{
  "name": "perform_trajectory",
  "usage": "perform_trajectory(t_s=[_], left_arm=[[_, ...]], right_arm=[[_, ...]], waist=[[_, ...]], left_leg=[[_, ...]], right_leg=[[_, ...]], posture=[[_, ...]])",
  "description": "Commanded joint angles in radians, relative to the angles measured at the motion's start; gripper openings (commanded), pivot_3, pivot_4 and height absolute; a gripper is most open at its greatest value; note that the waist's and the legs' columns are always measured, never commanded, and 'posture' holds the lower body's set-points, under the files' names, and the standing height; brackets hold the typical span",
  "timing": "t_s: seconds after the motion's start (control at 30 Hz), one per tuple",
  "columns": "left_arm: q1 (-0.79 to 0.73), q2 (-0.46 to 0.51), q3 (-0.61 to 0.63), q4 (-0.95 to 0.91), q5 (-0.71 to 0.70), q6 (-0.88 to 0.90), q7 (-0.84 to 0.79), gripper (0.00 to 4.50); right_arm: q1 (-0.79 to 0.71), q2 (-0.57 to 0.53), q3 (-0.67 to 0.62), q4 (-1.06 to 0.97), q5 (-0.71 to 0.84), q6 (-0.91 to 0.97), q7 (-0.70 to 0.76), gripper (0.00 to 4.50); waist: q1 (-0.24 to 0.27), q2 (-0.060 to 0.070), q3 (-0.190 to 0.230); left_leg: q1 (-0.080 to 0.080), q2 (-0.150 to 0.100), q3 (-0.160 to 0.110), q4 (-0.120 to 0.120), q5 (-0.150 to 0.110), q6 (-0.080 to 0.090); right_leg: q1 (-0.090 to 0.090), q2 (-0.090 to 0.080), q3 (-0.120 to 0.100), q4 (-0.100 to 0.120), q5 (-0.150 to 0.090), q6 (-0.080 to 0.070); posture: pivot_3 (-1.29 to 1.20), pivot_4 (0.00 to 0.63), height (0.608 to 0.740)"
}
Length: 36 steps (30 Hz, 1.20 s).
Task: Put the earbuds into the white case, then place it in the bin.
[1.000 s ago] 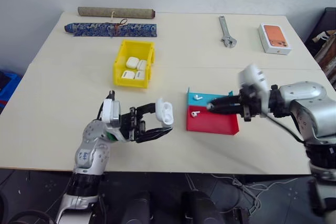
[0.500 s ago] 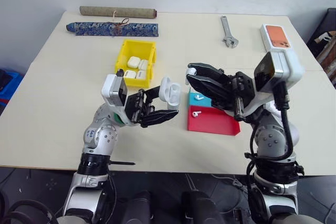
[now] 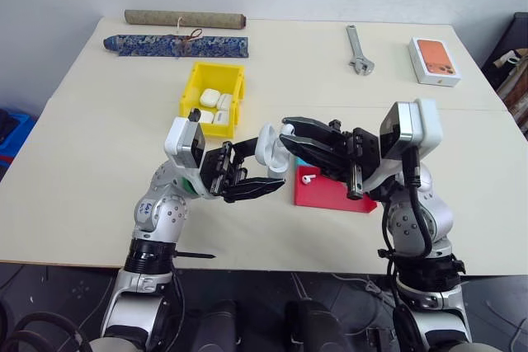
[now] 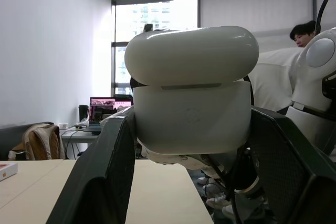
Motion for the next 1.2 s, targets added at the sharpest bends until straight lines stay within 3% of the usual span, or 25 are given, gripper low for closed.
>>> perform_trajectory(t_s=[0.03,0.53,0.63,0.77,0.93,1.03,1.2], left_arm=[[-0.003,-0.011,-0.002,-0.036,0.002,-0.014,0.005,2.76],[-0.004,-0.029,-0.006,-0.048,0.018,-0.020,0.015,2.76],[-0.009,-0.032,-0.002,-0.046,0.020,-0.027,0.017,2.76],[-0.008,-0.032,0.007,-0.047,0.023,-0.030,0.020,2.76],[0.040,0.014,0.041,-0.027,0.044,-0.052,0.009,2.76],[0.086,0.071,0.064,0.011,0.078,-0.098,-0.019,2.76],[0.146,0.136,0.107,0.015,0.080,-0.120,-0.031,2.76]], right_arm=[[0.012,-0.010,0.017,-0.002,-0.001,-0.018,0.008,0.48],[0.020,-0.041,0.066,0.087,-0.063,-0.092,0.033,0.48],[0.032,-0.087,0.092,0.069,-0.043,-0.038,0.068,1.41],[0.019,-0.062,0.059,0.063,-0.024,-0.083,0.035,2.68],[0.046,-0.198,-0.067,-0.031,0.066,0.009,0.009,4.37],[0.136,-0.345,-0.203,-0.040,0.091,0.052,0.011,4.46],[0.351,-0.521,-0.410,0.158,-0.026,-0.038,0.087,4.46]], waist=[[-0.001,0.000,0.000],[0.000,0.000,0.000],[0.000,0.000,0.000],[0.000,0.000,0.000],[0.001,0.000,0.000],[0.007,0.000,0.000],[0.008,0.000,0.000]], left_leg=[[0.000,0.000,0.000,0.000,0.000,0.000],[0.000,0.000,0.000,0.000,0.000,0.000],[0.000,0.000,0.000,0.000,0.000,0.000],[0.000,0.000,0.000,0.000,0.000,0.000],[0.000,0.000,0.000,0.000,0.000,0.000],[0.000,0.000,-0.001,-0.001,-0.001,0.001],[0.003,0.000,-0.003,-0.002,-0.002,0.003]], right_leg=[[0.000,0.000,0.000,0.000,0.000,0.000],[0.000,0.000,0.000,0.000,0.000,0.000],[0.000,0.000,0.000,-0.001,0.000,0.000],[0.000,0.000,0.000,-0.001,0.000,0.000],[0.000,0.000,0.000,-0.001,0.000,0.000],[0.001,-0.001,-0.001,-0.003,0.000,0.000],[0.008,-0.001,-0.003,-0.010,0.000,0.000]], posture=[[0.00,0.150,0.740],[0.00,0.150,0.740],[0.00,0.150,0.740],[0.00,0.150,0.740],[0.00,0.150,0.740],[0.00,0.150,0.740],[0.00,0.150,0.740]])
